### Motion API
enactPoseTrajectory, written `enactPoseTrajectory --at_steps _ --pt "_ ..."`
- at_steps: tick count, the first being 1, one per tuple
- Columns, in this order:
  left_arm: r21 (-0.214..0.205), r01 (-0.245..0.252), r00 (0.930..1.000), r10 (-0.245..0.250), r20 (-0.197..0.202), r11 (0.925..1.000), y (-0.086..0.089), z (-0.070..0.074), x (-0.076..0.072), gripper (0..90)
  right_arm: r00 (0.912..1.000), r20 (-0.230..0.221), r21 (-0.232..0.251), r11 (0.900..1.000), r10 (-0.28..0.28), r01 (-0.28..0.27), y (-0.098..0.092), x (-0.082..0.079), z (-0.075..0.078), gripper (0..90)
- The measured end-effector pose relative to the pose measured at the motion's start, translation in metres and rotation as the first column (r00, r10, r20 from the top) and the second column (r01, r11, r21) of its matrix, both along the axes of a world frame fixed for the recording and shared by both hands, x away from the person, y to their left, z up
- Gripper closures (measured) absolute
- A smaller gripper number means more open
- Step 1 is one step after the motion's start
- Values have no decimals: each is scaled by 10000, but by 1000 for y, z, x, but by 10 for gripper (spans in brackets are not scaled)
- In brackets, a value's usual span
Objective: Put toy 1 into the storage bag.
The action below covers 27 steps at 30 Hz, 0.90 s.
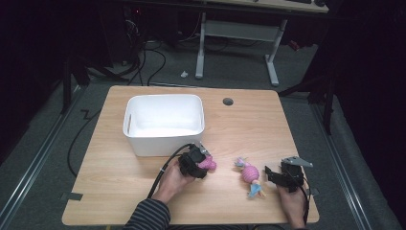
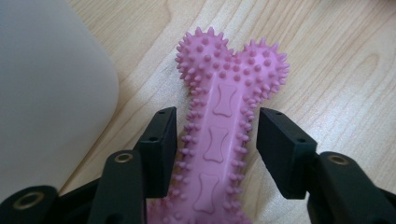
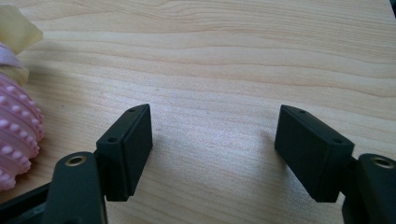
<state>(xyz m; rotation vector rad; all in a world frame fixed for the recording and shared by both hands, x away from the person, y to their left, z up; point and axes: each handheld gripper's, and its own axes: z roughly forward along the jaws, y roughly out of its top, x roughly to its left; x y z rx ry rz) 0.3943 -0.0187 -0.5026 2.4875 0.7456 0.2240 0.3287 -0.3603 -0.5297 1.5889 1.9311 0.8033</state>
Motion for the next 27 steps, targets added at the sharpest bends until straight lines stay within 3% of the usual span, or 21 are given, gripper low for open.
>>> enactPoseTrajectory --at_steps 12,23,27 --pt "121 129 9999 -130 78 9998 1 0 -1 577 10000 16 10 10000 7 -7 0 0 0 280" --pt "102 162 9999 -162 55 9998 4 2 -3 591 10000 23 9 10000 11 -11 0 0 0 280" --pt "130 11 10000 -11 -10 9999 8 9 -9 592 10000 22 -2 10000 13 -13 0 0 0 280"
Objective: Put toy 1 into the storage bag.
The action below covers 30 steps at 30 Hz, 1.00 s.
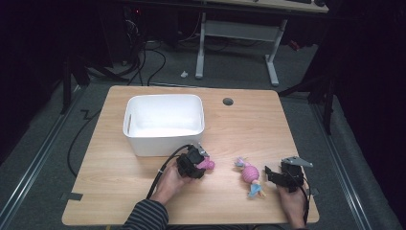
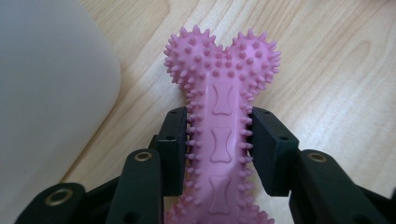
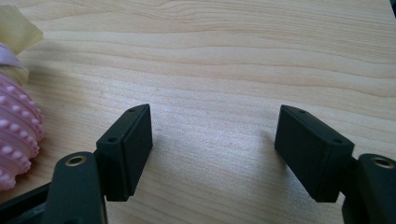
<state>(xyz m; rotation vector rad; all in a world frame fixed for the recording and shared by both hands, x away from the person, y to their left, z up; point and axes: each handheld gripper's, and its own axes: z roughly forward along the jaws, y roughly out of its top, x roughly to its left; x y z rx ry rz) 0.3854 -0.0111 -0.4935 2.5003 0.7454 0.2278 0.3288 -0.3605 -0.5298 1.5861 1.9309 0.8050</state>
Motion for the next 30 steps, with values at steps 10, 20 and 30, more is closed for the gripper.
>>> enactPoseTrajectory --at_steps 10,20,30 --pt "-269 162 9998 -159 135 9995 17 19 -19 594 10000 1 -1 10000 -39 39 0 0 0 276" --pt "-737 80 9996 -59 287 9973 31 40 -24 595 10000 1 -2 10000 -51 51 0 0 0 276" --pt "-836 -238 9989 271 388 9962 52 64 -27 595 10000 5 -3 10000 14 -14 0 0 0 274"
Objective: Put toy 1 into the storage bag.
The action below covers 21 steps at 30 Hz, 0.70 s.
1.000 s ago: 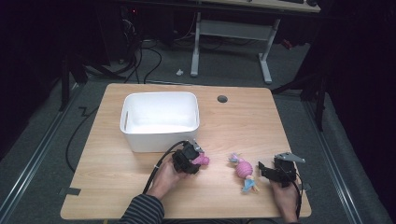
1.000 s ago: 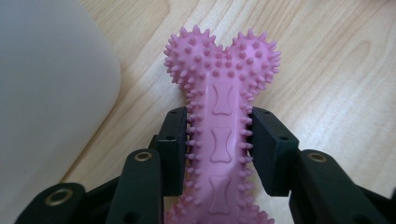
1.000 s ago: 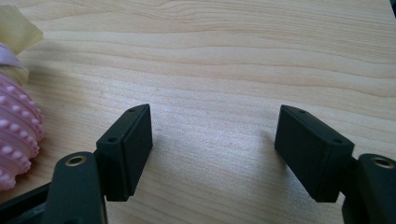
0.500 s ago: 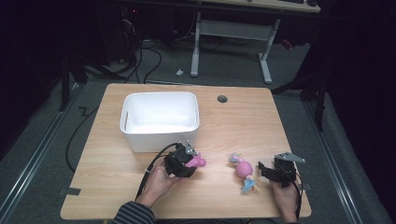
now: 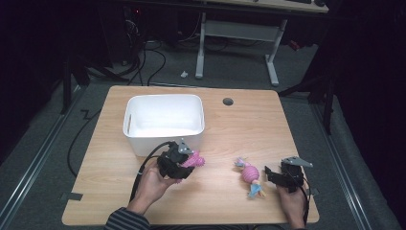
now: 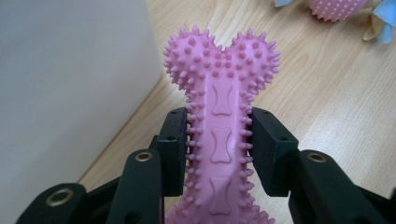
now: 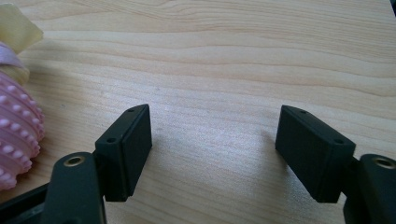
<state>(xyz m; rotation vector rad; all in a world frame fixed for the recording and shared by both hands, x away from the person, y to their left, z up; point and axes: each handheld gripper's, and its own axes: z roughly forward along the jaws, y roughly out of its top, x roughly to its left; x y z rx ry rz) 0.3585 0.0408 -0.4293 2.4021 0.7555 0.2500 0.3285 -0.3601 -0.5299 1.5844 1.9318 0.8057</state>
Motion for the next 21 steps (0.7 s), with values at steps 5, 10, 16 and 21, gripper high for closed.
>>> enactPoseTrajectory --at_steps 5,10,16,21 --pt "-303 -91 9998 96 162 9995 10 19 -3 595 10000 1 3 10000 0 0 0 0 0 273" --pt "-538 -110 9996 122 237 9985 16 33 -2 596 10000 -10 -9 10000 1 -1 0 0 0 273" --pt "-890 -143 9992 176 361 9959 24 46 1 595 10000 -17 -8 10000 -1 1 0 0 0 272" --pt "-1376 -210 9990 263 369 9903 34 59 4 596 10000 -16 -8 10000 5 -5 0 0 0 272"
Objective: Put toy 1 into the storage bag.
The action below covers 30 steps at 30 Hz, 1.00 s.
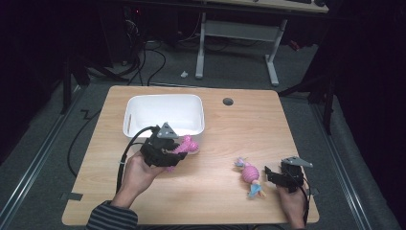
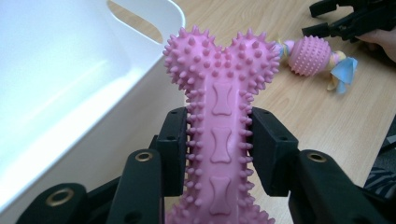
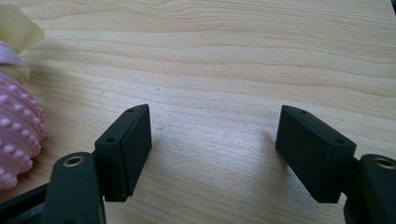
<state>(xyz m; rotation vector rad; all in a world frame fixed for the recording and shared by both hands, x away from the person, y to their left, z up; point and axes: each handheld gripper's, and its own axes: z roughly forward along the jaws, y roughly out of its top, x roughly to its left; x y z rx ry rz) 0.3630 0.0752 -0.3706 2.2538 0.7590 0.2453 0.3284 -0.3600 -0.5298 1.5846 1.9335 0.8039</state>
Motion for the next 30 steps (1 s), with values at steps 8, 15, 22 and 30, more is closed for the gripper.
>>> enactPoseTrajectory --at_steps 8,15,22,30 --pt "-114 -91 10000 91 0 9999 7 14 9 596 10000 0 0 10000 2 -2 0 0 0 271" --pt "-153 -62 9996 66 262 9999 7 22 21 595 10000 0 2 10000 11 -11 0 0 0 270" --pt "-317 -223 9990 235 383 9992 6 29 34 595 10000 -7 4 10000 16 -16 0 0 0 266" --pt "-114 -612 9975 616 341 9981 11 31 51 594 10000 -8 6 10000 15 -15 0 0 0 266"
